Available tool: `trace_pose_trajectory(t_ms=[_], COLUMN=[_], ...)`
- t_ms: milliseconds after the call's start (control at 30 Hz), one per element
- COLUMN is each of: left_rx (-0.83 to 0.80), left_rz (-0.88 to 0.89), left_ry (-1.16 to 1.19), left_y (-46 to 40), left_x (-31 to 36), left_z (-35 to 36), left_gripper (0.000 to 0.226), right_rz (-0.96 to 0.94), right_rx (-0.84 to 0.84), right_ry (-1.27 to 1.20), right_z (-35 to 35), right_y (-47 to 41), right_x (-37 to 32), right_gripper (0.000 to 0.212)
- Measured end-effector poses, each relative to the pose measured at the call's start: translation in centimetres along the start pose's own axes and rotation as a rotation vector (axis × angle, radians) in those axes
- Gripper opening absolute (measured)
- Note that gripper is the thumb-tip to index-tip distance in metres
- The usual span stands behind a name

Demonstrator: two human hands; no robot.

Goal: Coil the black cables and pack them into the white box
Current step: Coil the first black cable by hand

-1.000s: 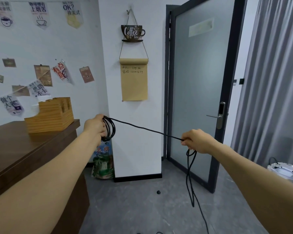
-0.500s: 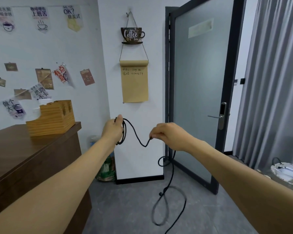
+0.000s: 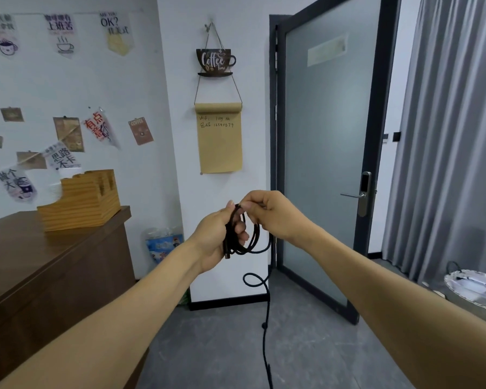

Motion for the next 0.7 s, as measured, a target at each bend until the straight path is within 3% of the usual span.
trace_pose_trajectory(t_ms=[233, 367, 600, 700], left_rx=[-0.153, -0.170, -0.241, -0.169], left_rz=[0.003, -0.017, -0.070, -0.065], left_ry=[0.081, 0.028, 0.012, -0.050], left_y=[0.2, 0.2, 0.8, 1.0], left_x=[0.5, 0.6, 0.9, 1.0], left_z=[1.4, 1.6, 1.8, 1.1], left_gripper=[0.042, 0.040, 0.039, 0.042], right_rz=[0.027, 0.059, 0.119, 0.164], right_rx=[0.116, 0.155, 0.177, 0.173], right_ry=[-0.088, -0.197, -0.116, -0.111], right_z=[-2.1, -2.9, -2.8, -2.8], right_y=[0.4, 0.8, 0.9, 1.4], right_x=[0.5, 0.3, 0.9, 1.6], right_gripper=[0.027, 0.028, 0.028, 0.029])
Point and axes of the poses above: each hand's wrist, its own y-axis away from the middle knuckle, its own z-axis out of the palm, x = y × z, the point moved 5 cm from there along -y, towards the middle knuckle, and after that the axes turned 15 degrees about -x, right-handed, at the moved point
